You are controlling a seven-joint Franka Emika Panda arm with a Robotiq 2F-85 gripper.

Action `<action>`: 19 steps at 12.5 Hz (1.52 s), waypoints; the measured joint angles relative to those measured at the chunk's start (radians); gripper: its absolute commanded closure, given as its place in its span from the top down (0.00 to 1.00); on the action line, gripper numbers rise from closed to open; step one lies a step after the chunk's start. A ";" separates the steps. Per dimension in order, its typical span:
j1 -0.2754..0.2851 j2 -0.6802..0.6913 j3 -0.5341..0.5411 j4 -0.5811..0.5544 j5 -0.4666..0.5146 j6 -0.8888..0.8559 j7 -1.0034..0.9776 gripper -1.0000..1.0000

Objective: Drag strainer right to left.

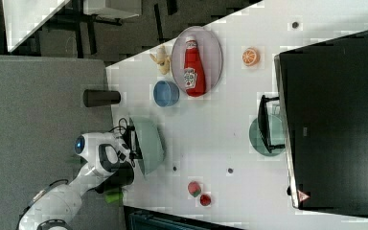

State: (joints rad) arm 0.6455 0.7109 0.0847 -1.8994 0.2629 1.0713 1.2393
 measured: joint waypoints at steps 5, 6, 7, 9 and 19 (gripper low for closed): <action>0.023 -0.019 -0.012 0.014 -0.023 -0.082 -0.039 1.00; 0.023 -0.032 -0.021 0.018 -0.017 -0.144 -0.072 1.00; 0.033 -0.069 -0.049 0.000 -0.028 -0.207 -0.127 1.00; 0.036 -0.174 -0.105 -0.023 -0.022 -0.311 -0.245 1.00; 0.000 -0.860 -0.675 0.097 -0.293 -0.773 -0.967 1.00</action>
State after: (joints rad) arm 0.6455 -0.1494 -0.5903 -1.8027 -0.0301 0.2981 0.2725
